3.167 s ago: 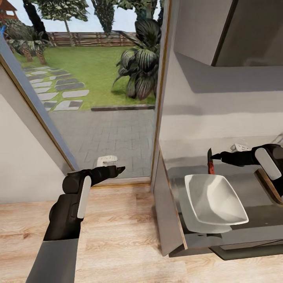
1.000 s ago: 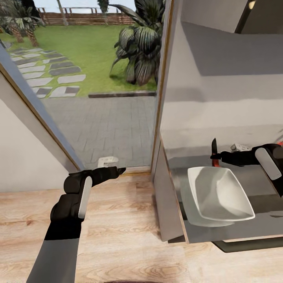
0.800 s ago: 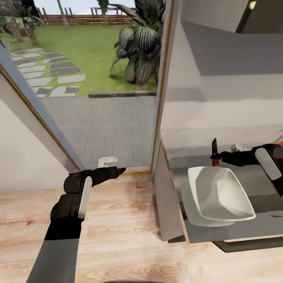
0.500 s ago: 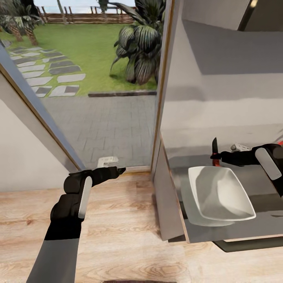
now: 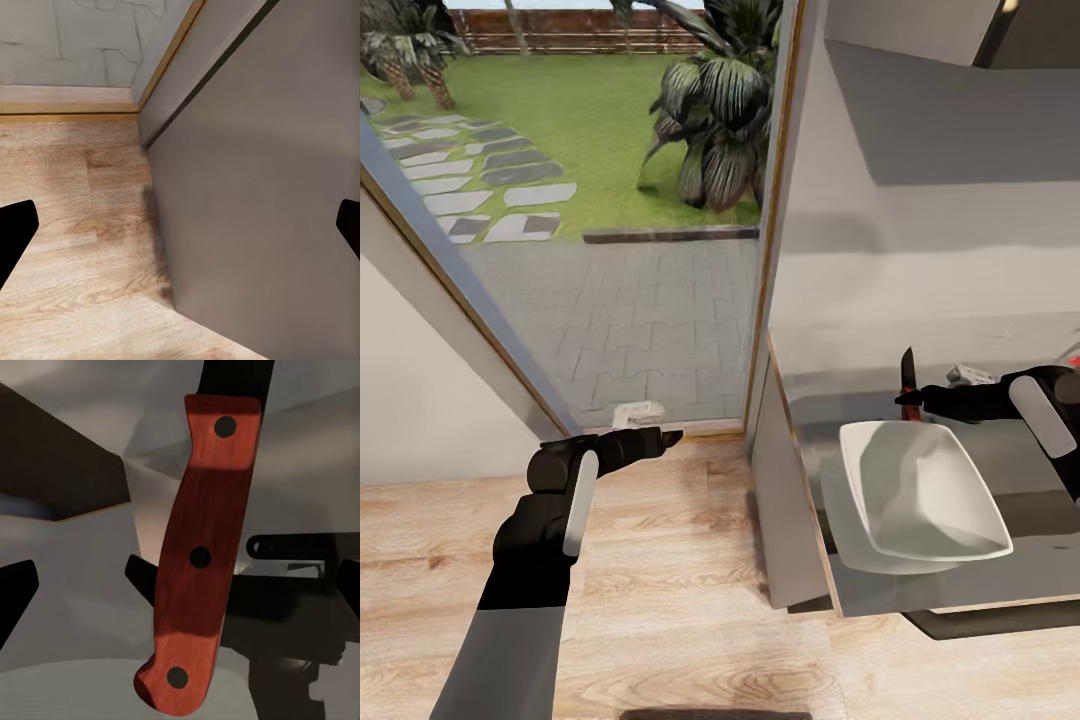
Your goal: In the kitchen, take the Vidalia onion out of the sink, dice it on the chopping board with the paring knife, put the diced onion into the bowl on the countertop, then place both the paring knife and the chopping board into the sink.
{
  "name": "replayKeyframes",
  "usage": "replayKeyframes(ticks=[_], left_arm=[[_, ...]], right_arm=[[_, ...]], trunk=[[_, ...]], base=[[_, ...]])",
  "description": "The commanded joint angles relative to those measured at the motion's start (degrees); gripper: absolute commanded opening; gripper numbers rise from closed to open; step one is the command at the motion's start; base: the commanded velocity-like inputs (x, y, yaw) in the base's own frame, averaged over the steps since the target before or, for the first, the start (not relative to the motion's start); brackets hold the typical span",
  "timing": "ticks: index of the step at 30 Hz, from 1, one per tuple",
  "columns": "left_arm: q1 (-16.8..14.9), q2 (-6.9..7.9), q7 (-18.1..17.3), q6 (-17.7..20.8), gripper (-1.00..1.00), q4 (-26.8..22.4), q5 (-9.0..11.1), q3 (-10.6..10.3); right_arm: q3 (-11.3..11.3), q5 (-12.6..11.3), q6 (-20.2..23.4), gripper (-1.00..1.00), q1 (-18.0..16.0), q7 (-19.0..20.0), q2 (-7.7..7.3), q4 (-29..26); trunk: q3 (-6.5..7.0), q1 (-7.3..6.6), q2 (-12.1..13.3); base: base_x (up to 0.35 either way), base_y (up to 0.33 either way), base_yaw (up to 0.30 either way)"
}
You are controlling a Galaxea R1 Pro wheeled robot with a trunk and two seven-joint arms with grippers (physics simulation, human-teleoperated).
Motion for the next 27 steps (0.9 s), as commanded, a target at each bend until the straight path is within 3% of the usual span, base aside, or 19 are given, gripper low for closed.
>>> replayKeyframes(ticks=[1,27], left_arm=[[-0.1,-0.06,-0.1,0.3,1.00,0.0,0.1,0.1],[-0.1,-0.08,-0.1,0.3,1.00,0.0,0.1,0.1]], right_arm=[[0.1,0.6,0.1,1.00,-0.1,0.6,-0.06,0.0],[0.2,0.6,0.1,1.00,-0.1,0.6,-0.06,0.0]], trunk=[[-0.10,0.03,-0.1],[-1.36,0.03,-0.1]], base=[[0.000,0.000,0.000],[0.000,0.000,0.000]])
